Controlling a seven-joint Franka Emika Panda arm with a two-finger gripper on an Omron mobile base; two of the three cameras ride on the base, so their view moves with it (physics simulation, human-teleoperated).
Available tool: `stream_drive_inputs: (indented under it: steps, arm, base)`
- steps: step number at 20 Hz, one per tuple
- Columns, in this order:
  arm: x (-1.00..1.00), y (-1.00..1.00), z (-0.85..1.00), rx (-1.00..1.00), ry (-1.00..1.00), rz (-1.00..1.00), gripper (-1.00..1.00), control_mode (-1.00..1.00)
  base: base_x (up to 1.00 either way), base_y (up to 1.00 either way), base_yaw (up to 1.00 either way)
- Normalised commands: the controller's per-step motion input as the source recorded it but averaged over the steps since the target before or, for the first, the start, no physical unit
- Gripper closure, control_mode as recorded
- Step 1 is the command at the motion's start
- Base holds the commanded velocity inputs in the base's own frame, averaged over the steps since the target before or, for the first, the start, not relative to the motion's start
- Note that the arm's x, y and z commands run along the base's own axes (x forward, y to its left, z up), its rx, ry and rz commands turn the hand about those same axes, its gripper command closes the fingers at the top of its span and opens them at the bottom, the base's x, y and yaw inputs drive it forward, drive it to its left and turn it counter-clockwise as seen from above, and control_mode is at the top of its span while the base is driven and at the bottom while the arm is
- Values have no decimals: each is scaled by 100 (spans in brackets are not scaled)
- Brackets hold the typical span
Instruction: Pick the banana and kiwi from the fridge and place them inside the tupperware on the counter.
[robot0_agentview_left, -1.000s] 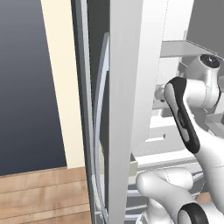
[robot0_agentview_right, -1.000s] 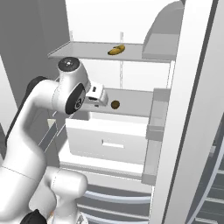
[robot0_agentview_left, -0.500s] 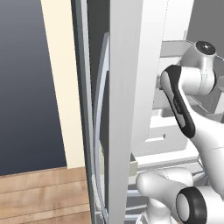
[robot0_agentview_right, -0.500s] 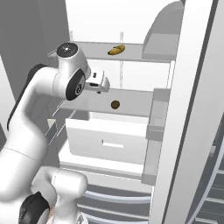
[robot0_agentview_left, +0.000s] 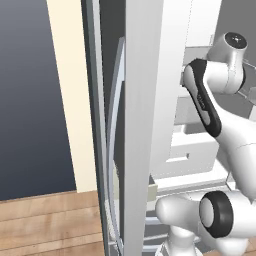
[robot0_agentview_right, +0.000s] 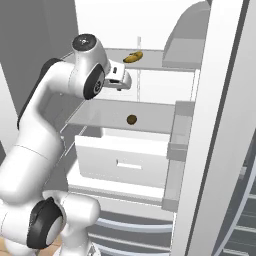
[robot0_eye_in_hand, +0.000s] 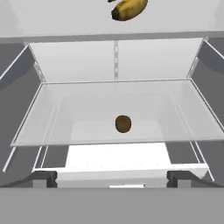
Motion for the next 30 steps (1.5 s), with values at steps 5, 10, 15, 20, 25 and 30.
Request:
stream_drive_inputs:
  steps: [5, 10, 15, 20, 25, 30]
  arm:
    - [35, -7, 26, 0, -5, 0, -100, -100]
    - [39, -2, 32, 0, -7, 0, -100, -100]
    - [37, -6, 23, 0, -3, 0, -100, -100]
    - [44, -9, 18, 0, 0, 0, -100, -100]
    - [52, -8, 2, 0, 0, 0, -100, -100]
    - [46, -6, 0, 0, 0, 0, -100, -100]
  base:
    - [0, 0, 0]
    - [0, 0, 0]
    - [0, 0, 0]
    - [0, 0, 0]
    - [0, 0, 0]
    - [0, 0, 0]
